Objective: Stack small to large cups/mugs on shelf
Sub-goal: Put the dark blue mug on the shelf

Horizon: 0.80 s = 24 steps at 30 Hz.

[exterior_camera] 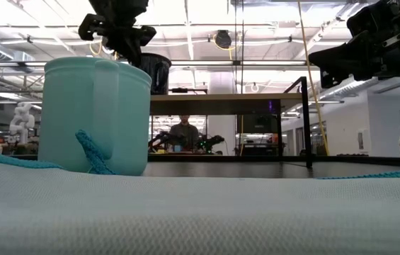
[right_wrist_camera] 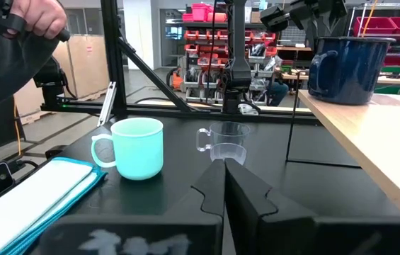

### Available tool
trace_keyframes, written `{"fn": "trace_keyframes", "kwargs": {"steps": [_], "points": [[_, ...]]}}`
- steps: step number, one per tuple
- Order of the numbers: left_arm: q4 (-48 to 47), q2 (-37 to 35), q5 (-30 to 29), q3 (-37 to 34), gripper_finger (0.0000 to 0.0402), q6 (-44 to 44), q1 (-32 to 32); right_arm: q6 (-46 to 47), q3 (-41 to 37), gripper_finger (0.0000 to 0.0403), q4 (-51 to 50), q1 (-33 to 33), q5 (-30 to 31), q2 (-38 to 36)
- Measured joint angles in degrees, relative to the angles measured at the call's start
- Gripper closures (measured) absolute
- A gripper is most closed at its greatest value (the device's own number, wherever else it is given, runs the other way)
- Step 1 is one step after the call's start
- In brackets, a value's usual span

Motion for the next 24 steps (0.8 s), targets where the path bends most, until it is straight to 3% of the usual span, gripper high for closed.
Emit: {"fn": "trace_keyframes", "kwargs": {"steps": [24], "points": [[1.6,2.5,0.4,0.2,0.0386,0.4,0.5,0.0,0.0,0.0403,0.0,0.0,0.0,0.0]]}}
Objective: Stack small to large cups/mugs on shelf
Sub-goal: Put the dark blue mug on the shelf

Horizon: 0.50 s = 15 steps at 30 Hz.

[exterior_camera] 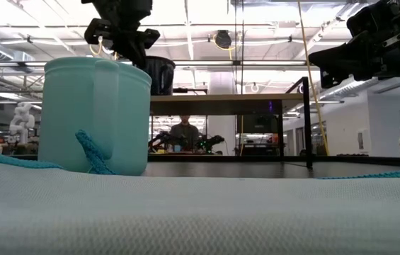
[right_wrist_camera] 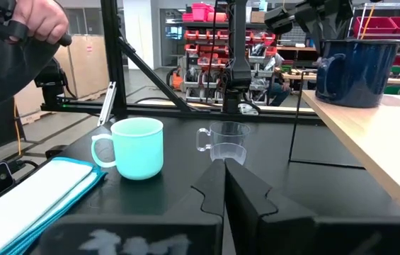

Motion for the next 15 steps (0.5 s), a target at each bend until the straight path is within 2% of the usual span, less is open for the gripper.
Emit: {"fn": "trace_keyframes", "kwargs": {"steps": [11,15], "points": [[-0.1,0.2,-0.2,-0.2,0.0365,-1.6,0.1,-0.2,0.0,0.0403,0.0,0.0,0.0,0.0],[-0.6,0.5,-1.9,-0.4,0.0363,-3.0,0.0,-0.2,0.0,0.0403,0.0,0.0,0.0,0.0]]}}
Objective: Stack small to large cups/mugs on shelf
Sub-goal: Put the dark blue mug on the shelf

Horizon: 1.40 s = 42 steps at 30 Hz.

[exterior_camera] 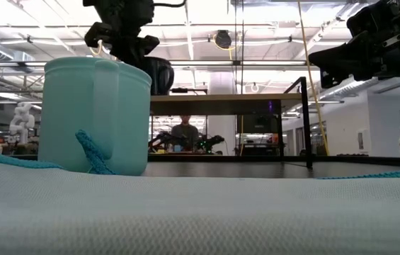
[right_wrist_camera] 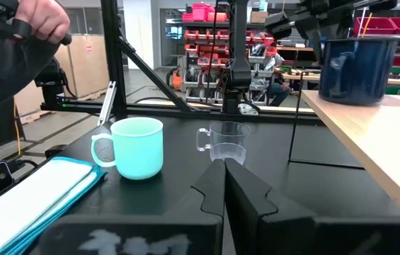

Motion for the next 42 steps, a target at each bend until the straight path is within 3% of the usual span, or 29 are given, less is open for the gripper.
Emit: {"fn": "trace_keyframes", "kwargs": {"steps": [5,22,34,42], "points": [[0.4,-0.1,-2.9,0.0,0.0361,-1.6,0.0,0.0,0.0,0.0403,0.0,0.0,0.0,0.0],[3.3,-0.2,-1.1,0.0,0.0358,-2.9,0.0,0.0,0.0,0.0403,0.0,0.0,0.0,0.0],[4.0,-0.3,-1.1,0.2,0.0287,-4.0,0.0,0.4,0.0,0.0403,0.0,0.0,0.0,0.0],[5.5,-0.9,-1.5,0.2,0.0267,-4.0,-0.3,0.4,0.0,0.0403,0.0,0.0,0.0,0.0]]}}
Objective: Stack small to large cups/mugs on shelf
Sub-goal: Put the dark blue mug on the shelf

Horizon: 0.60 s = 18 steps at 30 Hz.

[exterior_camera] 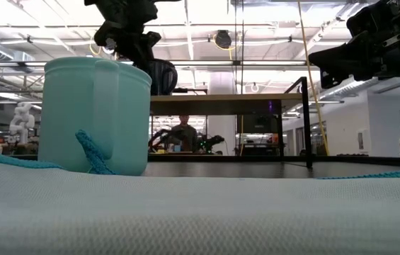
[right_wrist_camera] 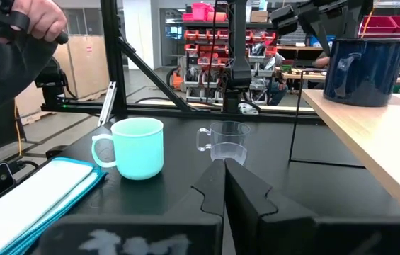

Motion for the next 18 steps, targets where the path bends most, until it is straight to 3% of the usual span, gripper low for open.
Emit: {"fn": "trace_keyframes", "kwargs": {"steps": [12,18], "points": [[3.9,-7.1,-3.4,0.1,0.0256,-3.9,-5.6,0.0,0.0,0.0403,-0.1,0.0,0.0,0.0],[2.8,-10.7,-3.1,0.1,0.0263,-14.3,-9.8,-0.1,0.0,0.0403,-2.0,0.0,0.0,0.0]]}}
